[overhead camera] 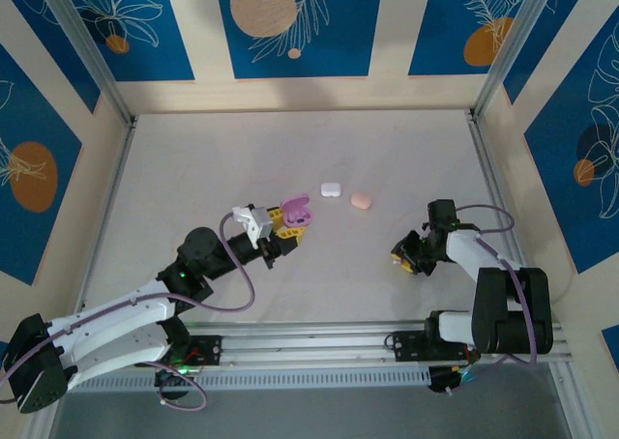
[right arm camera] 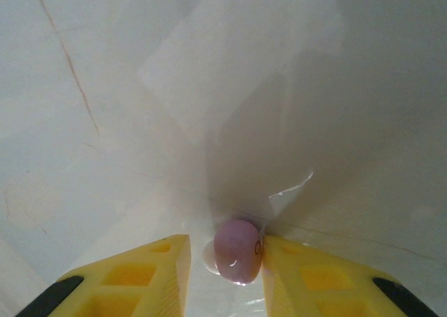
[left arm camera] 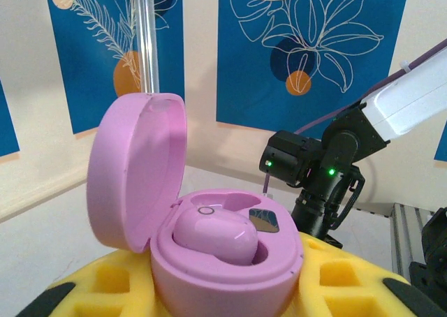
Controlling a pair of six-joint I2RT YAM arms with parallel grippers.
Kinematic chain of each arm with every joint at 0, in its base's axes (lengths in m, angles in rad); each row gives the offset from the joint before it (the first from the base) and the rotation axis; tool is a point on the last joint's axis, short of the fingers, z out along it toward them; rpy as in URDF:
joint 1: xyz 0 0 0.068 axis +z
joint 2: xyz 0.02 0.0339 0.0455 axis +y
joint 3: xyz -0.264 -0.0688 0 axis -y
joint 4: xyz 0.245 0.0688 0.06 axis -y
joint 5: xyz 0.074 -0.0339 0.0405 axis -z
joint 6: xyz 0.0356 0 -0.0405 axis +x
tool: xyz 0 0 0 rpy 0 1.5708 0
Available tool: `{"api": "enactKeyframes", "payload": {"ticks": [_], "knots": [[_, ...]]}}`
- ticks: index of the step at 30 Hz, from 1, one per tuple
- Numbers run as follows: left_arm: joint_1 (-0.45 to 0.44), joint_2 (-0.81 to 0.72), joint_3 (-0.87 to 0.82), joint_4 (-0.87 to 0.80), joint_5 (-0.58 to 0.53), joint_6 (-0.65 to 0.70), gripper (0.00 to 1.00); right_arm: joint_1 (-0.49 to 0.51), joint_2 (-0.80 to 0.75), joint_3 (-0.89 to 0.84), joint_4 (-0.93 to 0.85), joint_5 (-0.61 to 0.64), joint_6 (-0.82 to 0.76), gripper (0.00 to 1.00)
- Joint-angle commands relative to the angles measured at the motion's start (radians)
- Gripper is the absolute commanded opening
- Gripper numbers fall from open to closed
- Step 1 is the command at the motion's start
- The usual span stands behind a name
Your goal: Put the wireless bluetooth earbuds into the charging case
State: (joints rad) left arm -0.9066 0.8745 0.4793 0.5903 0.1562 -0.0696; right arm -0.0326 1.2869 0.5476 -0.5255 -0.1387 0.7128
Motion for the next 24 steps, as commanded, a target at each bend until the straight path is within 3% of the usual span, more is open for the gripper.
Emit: {"api": "enactKeyframes", "payload": {"ticks": [1,24], "knots": [[-0.011,0.005,0.013,0.019,0.016,-0.006,0.31,0.005,0.002,0.009,0.01,-0.026,-0.03,0.33],[-0.011,-0.002,0.014,0.007,0.009,-0.01,0.31,-0.001,0.038,0.014,0.031,-0.033,-0.062,0.27]]}}
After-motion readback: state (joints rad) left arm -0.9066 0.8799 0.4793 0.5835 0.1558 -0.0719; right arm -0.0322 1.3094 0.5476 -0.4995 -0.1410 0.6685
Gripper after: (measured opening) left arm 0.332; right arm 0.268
